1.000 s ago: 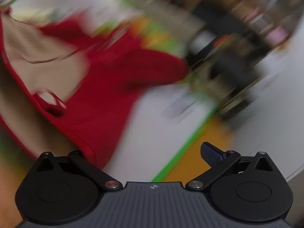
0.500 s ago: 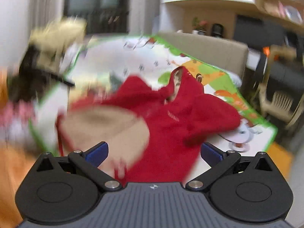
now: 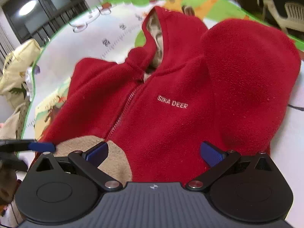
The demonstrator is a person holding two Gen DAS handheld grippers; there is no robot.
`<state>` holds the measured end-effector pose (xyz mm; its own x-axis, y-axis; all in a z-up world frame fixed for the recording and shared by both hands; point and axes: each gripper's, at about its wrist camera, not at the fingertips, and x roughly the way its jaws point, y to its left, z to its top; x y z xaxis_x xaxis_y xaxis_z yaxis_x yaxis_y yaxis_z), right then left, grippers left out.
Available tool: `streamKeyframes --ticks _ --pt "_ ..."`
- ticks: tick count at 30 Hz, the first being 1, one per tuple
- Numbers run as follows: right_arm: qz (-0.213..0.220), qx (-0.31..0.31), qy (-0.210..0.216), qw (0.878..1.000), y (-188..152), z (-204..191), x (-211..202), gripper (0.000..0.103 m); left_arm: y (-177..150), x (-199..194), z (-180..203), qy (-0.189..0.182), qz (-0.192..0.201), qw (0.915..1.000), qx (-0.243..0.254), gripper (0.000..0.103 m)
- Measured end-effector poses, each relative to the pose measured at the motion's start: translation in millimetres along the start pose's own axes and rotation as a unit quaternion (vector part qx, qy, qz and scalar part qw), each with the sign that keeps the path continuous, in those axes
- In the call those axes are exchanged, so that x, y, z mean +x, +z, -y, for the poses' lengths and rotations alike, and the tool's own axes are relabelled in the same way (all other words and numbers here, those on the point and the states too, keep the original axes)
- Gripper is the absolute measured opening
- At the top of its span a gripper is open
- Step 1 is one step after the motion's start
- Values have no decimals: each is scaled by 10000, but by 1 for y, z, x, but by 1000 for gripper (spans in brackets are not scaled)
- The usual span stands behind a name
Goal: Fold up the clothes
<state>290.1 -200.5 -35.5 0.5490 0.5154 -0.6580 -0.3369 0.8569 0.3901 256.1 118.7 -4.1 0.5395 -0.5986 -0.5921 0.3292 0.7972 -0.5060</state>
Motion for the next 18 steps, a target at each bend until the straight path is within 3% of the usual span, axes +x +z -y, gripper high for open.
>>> streamKeyframes --ticks 3,7,9,11,13,16,18 --pt "-10 -15 -174 9998 1 -6 7 103 12 -7 -12 195 393 9989 -189 103" --pt "387 -369 -9 9986 21 -11 -21 103 17 -7 -11 267 720 9969 -184 103" --pt "1066 -302 -152 9937 35 -1 -55 103 14 -5 -4 239 780 9967 -38 103" --pt "1620 271 -403 9856 52 30 -82 103 8 -5 3 211 774 9966 188 103" --pt "1834 1138 -627 9744 66 75 -94 102 3 -2 7 244 800 9960 309 103" --pt "1803 2437 -672 9506 74 143 -82 86 3 1 7 253 812 9963 140 103" --pt "1694 2970 -645 9375 72 170 -60 82 3 0 7 280 802 9964 45 103"
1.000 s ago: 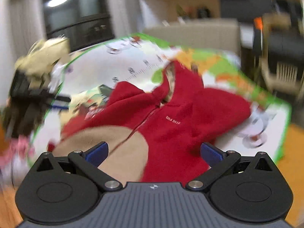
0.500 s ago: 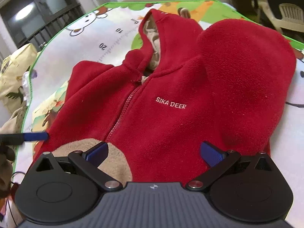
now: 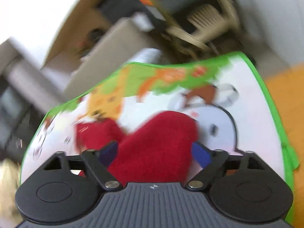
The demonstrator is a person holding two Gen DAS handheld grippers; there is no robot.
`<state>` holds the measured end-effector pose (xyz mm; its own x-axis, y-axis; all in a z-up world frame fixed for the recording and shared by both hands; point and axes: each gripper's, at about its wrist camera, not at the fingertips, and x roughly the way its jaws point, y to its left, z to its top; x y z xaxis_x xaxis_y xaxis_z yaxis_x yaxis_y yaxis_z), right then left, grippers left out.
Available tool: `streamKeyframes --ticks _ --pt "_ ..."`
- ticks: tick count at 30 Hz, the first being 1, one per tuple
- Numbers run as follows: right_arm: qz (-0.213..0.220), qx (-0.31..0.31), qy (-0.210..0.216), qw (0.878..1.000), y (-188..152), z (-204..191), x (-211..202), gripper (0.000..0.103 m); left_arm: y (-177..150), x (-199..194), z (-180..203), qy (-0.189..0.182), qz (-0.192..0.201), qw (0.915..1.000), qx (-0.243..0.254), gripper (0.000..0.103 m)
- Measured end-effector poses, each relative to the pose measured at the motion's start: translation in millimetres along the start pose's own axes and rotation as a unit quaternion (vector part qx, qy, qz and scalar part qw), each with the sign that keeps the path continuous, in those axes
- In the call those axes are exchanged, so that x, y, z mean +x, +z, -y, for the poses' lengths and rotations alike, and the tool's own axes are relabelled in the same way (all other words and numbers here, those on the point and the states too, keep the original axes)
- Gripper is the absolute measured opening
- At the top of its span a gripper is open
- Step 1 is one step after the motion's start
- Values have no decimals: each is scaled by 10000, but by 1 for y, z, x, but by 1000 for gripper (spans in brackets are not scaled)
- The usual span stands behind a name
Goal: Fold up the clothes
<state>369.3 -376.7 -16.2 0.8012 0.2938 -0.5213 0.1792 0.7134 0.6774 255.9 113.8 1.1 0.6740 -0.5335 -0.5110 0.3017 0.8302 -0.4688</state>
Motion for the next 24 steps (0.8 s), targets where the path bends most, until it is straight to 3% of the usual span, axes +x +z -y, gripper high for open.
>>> streamKeyframes --ticks 3,4,5,7,8,10,12,15,17,19,21,24 --pt "-249 197 94 9995 -12 10 32 71 1 -2 1 85 -10 10000 -39 103" --pt "-287 243 212 9991 -17 10 39 62 1 -4 0 112 -19 9999 -61 103" --pt "-287 295 388 9984 -21 9 43 42 2 -4 -1 152 -31 9998 -88 103" --pt "-202 388 737 9963 -20 1 36 17 2 -7 -4 243 -31 9996 -153 103" --pt "-22 291 840 9960 -16 -5 24 11 2 -8 -6 292 -26 9994 -188 103" --pt "381 -379 1058 9929 -13 -35 -12 11 2 -12 -11 339 5 9991 -247 103" --pt "777 -1150 1262 9823 -11 -68 -52 11 1 -13 -16 347 40 9989 -315 103" --pt "773 -2330 1403 9592 -33 -124 -78 11 1 -10 -18 309 75 9986 -432 103" --pt "652 -3206 1246 9367 -65 -160 -72 11 1 -8 -17 249 109 9985 -484 103" --pt "314 -3912 1102 9131 -103 -186 -48 12 -1 -12 -12 181 124 9988 -441 103" --pt "-424 -4249 1129 8972 -140 -202 -17 14 -2 -18 -8 129 132 9991 -385 103" --pt "-1355 -4403 1505 8747 -182 -207 1 28 -6 -36 -13 214 203 9987 -407 103"
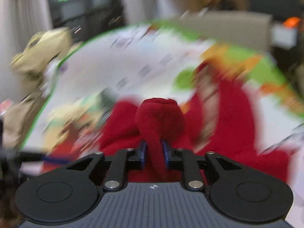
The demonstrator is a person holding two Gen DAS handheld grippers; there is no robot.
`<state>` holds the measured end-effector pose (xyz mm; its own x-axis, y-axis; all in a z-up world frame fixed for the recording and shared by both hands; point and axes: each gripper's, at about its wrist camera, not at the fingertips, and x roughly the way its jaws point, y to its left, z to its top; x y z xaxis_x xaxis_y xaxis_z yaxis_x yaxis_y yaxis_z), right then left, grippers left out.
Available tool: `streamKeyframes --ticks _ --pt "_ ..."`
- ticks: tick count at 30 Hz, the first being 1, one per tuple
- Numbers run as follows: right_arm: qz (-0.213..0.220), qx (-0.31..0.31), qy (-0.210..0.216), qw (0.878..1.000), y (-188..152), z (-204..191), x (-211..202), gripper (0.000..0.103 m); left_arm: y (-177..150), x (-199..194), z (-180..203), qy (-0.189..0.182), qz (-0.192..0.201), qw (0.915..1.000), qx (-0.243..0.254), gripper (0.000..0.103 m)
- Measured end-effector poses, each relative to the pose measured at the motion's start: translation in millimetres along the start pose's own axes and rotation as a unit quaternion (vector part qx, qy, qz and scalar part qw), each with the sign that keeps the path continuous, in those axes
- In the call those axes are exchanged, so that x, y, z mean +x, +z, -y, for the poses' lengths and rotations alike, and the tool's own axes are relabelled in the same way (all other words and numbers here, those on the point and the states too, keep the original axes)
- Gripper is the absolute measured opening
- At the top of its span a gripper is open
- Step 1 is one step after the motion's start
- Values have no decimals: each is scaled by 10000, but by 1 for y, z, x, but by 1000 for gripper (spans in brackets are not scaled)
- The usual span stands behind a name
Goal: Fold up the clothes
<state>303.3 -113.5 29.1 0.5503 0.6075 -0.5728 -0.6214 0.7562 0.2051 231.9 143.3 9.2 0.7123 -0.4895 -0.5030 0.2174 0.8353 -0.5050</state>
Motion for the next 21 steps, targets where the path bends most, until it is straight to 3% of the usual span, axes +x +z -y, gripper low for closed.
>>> streamKeyframes --ticks 3,4,5,9,11,13,18,21 --pt "212 -192 156 9995 -2 -3 -19 49 -1 -15 -21 304 77 9992 -229 103" --pt "325 -200 57 9993 -2 1 -28 60 -2 -18 -29 429 83 9985 -338 103" --pt "394 -174 -185 9989 -3 8 -37 65 -1 -20 -36 514 77 9976 -450 103" --pt "331 -59 -1561 9872 -19 39 -52 65 6 -12 -47 482 31 9958 -773 103" --pt "195 -135 -1964 9802 -26 49 -54 65 10 -8 -47 487 39 9954 -830 103" --pt "101 -321 -2037 9784 -27 48 -57 65 11 -4 -43 508 54 9961 -713 103" --pt "80 -1039 -1673 9804 -20 18 -51 65 3 3 -30 297 -79 9986 -432 103" --pt "-28 -1750 -1815 9677 -27 -2 -35 66 1 1 -28 245 -101 9991 -316 103"
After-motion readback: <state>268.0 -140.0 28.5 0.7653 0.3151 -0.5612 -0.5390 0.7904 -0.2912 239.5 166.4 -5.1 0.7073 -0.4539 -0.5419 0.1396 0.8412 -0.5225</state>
